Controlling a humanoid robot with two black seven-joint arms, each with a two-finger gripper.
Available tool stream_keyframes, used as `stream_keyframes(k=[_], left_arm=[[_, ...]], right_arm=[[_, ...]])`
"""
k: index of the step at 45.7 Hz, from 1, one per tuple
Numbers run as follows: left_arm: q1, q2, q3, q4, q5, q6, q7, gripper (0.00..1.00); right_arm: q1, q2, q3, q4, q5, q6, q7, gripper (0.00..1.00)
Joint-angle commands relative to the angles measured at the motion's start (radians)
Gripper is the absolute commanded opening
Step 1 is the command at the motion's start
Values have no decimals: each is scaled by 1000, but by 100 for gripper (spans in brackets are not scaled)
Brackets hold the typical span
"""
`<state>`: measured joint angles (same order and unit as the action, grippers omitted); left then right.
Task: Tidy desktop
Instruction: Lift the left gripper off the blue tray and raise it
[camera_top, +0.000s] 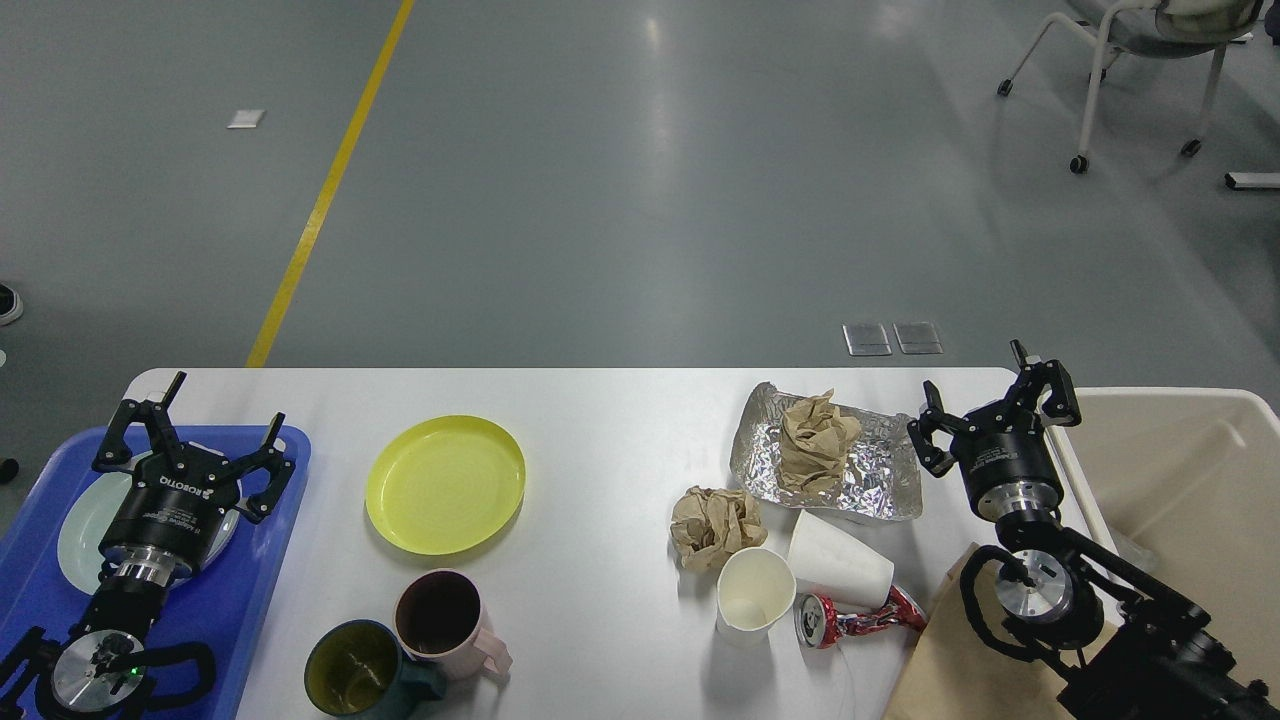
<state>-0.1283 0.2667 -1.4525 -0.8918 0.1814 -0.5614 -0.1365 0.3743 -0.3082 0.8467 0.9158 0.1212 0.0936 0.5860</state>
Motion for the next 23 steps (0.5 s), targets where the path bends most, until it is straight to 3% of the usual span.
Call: stream_keyframes(k=[1,7,23], left_arm=[[3,-1,-3,2,-2,-2,-2,97],[1,0,-8,4,-3,0,-21,97],[-8,35,7,-7,6,1,-8,97]], right_arm=[[0,0,0,0,0,0,0,100],[0,0,0,0,0,0,0,100],[0,0,0,2,0,0,0,100]])
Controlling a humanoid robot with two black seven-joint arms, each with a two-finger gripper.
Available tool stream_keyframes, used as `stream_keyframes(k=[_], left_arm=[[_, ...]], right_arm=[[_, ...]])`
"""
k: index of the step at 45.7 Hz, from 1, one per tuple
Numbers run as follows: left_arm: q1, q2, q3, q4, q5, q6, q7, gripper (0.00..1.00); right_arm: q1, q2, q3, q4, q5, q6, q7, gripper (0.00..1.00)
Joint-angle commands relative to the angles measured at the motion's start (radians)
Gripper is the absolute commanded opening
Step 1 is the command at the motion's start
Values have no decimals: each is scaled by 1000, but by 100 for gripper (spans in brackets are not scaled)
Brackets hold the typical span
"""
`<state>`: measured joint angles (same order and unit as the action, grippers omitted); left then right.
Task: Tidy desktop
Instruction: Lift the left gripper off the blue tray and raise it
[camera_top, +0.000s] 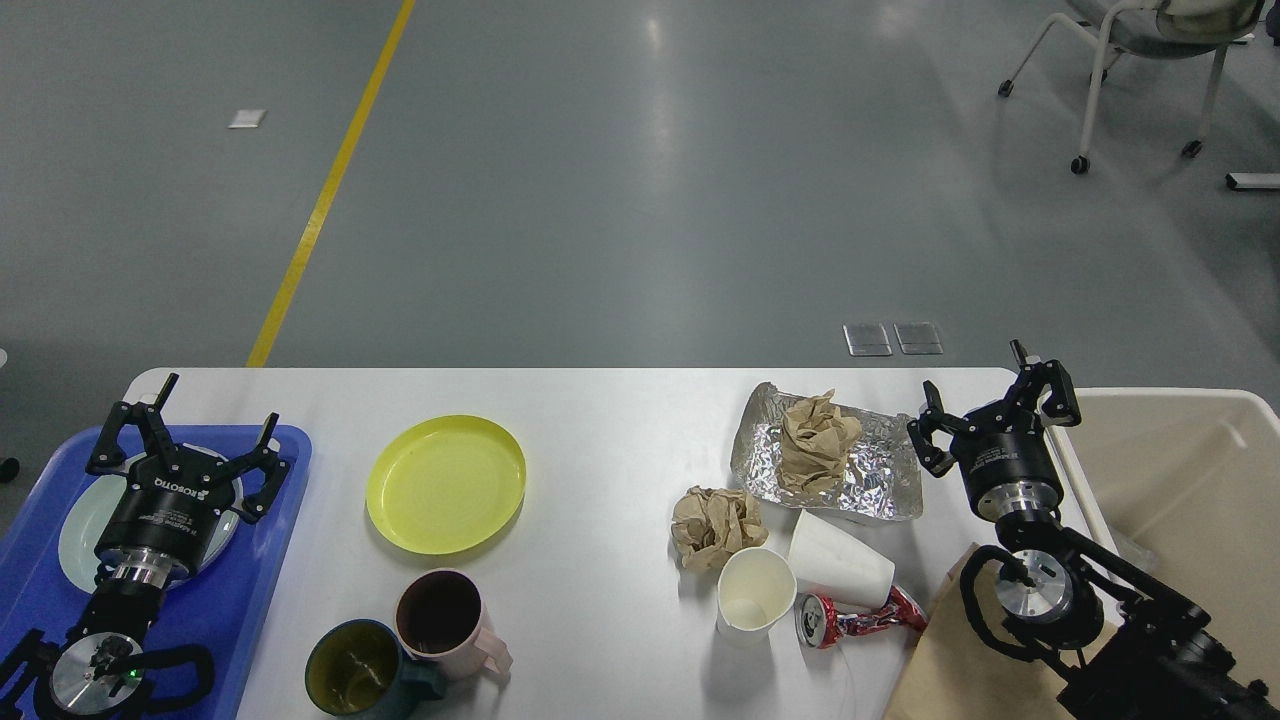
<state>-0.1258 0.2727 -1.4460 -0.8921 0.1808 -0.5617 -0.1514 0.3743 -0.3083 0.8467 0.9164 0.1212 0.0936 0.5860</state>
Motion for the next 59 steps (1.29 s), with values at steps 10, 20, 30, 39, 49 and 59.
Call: stream_keyframes(k=[10,20,30,39,49,59], left_arm=[[-67,177,81,5,17,2,10,97],[-192,445,421,4,-6,12,-11,97],[-562,667,932,4,-9,17,-5,97],[-1099,700,1658,4,-6,0,0,97],[-1544,514,2242,-4,-6,-9,4,97],[-1781,295,2605,-70,-4,-58,-4,97]], right_arm=[[0,0,0,1,0,0,0,100],[0,0,0,1,0,0,0,100],[0,0,0,1,0,0,0,100],[0,0,0,1,0,0,0,100],[0,0,0,1,0,0,0,100],[0,0,0,1,0,0,0,100]])
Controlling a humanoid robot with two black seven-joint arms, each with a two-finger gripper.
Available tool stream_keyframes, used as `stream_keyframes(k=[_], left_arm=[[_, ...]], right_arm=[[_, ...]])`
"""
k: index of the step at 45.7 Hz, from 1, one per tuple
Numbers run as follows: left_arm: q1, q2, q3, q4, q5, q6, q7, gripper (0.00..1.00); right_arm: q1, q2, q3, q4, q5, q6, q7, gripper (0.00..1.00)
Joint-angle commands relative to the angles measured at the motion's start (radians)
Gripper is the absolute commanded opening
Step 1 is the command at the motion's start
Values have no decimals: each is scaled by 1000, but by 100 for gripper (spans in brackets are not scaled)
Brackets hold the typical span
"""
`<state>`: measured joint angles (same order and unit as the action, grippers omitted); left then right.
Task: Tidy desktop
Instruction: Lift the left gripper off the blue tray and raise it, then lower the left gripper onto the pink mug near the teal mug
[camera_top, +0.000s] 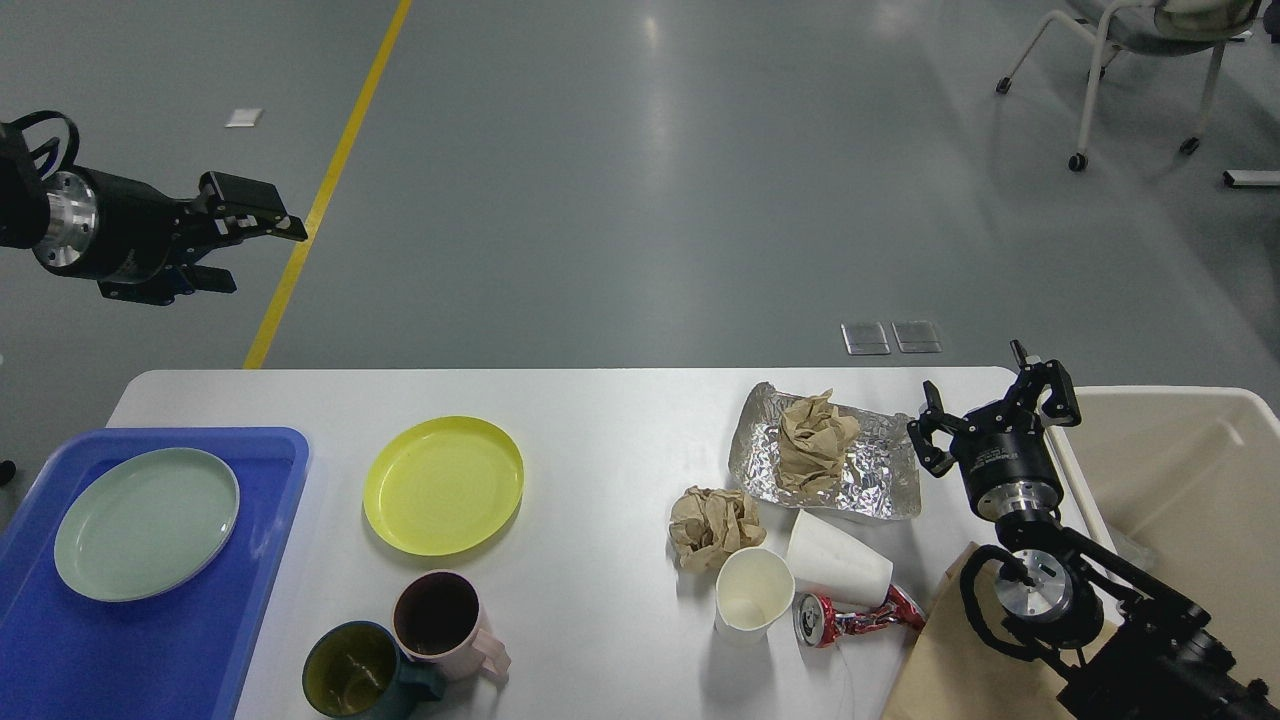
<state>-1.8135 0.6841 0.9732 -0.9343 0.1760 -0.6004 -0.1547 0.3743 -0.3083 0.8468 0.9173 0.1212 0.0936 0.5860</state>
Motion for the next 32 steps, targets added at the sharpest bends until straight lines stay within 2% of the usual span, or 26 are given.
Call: stream_keyframes(k=[1,6,8,15,21,28,32], left_arm=[[-105,-132,231,-40,0,-19,-6,97],[-194,-198,306,-92,-20,-28,-8,97],[-271,-235,351,-191,-21,-58,-6,97],[-408,-365,390,-310,-21,-111,-6,97],[-605,-474,449,-455,-32,-179,-16,97],[-796,-624,524,-646,-236,-187,-9,97],[-901,-667,565,-731,-332,-188,-9,97]], right_arm=[[0,0,0,0,0,0,0,100],[0,0,0,0,0,0,0,100],[0,0,0,0,0,0,0,100],[0,0,0,0,0,0,0,100],[0,0,0,0,0,0,0,100],[0,0,0,-2,0,0,0,100],[0,0,0,-2,0,0,0,100]])
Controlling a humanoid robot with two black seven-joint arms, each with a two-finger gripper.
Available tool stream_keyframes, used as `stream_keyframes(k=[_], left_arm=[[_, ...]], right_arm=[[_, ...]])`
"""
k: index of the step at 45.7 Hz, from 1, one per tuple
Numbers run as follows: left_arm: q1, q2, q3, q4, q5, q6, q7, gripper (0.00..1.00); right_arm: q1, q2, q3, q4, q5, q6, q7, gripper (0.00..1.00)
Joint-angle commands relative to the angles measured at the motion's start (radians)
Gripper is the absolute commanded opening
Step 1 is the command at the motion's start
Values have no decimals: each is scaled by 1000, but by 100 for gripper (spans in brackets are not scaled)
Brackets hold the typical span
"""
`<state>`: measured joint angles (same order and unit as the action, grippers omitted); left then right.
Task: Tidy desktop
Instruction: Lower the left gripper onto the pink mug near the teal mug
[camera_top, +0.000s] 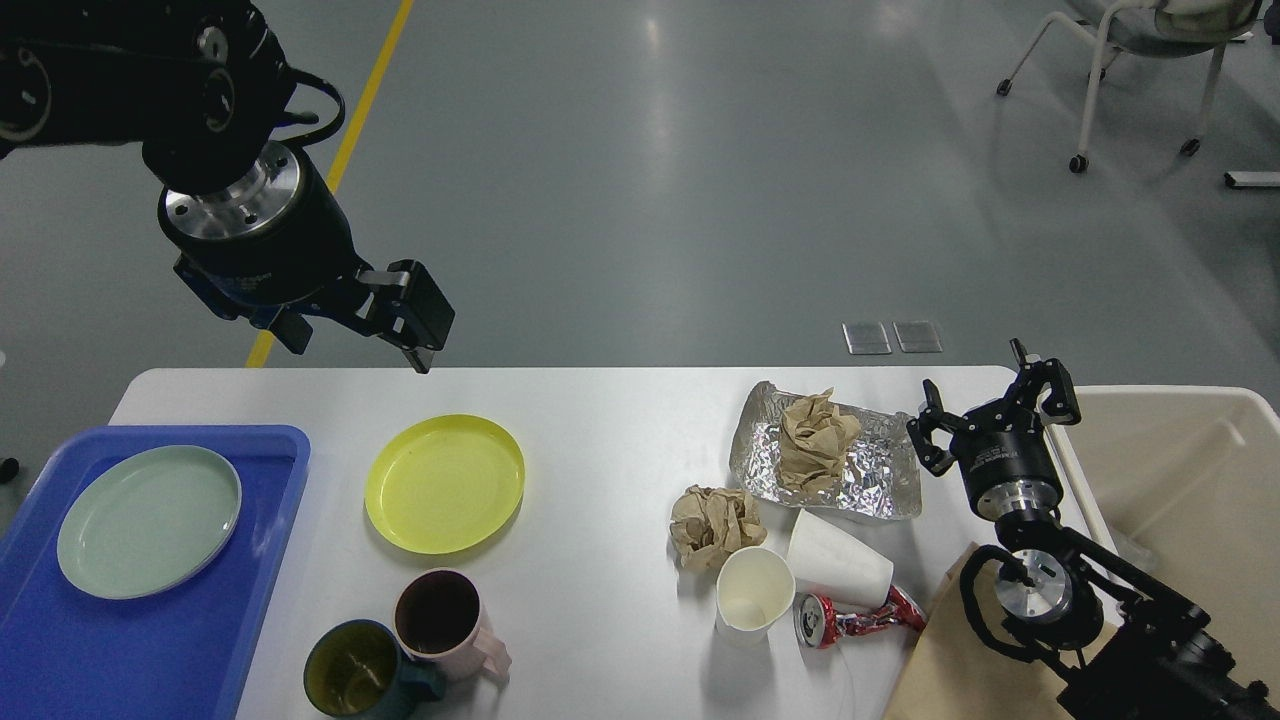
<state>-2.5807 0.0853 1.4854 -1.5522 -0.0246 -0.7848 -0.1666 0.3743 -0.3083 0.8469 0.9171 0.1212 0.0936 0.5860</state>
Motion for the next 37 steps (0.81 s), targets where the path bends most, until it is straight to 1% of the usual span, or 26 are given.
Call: stream_keyframes(k=[1,5,9,10,15,19,27,28,32,37], left_arm=[[-159,-73,56,-135,-147,-5,4,97],[-268,-79,59,-209,-187,-28,4,97],[-318,-82,59,-212,-215,-123,-1,97],[-323,-82,61,-210,-218,-134,-2,97],[-314,-85,62,-203,-219,-103,2,97],[-289,-82,62,-190,-212,-73,6,97],[-250,-67,65,-184,-210,-68,6,97],[-225,-56,65,-183,-210,-77,7,97],[-161,-39,67,-157,-210,-65,10,97],[-21,-16,55,-126,-209,-48,13,97]], right_arm=[[0,0,0,-1,0,0,0,100],[0,0,0,-1,0,0,0,100],[0,0,0,-1,0,0,0,100],[0,0,0,-1,0,0,0,100],[0,0,0,-1,0,0,0,100],[0,0,0,-1,0,0,0,100],[0,0,0,0,0,0,0,100],[0,0,-2,0,0,0,0,100],[0,0,0,0,0,0,0,100],[0,0,0,0,0,0,0,100]])
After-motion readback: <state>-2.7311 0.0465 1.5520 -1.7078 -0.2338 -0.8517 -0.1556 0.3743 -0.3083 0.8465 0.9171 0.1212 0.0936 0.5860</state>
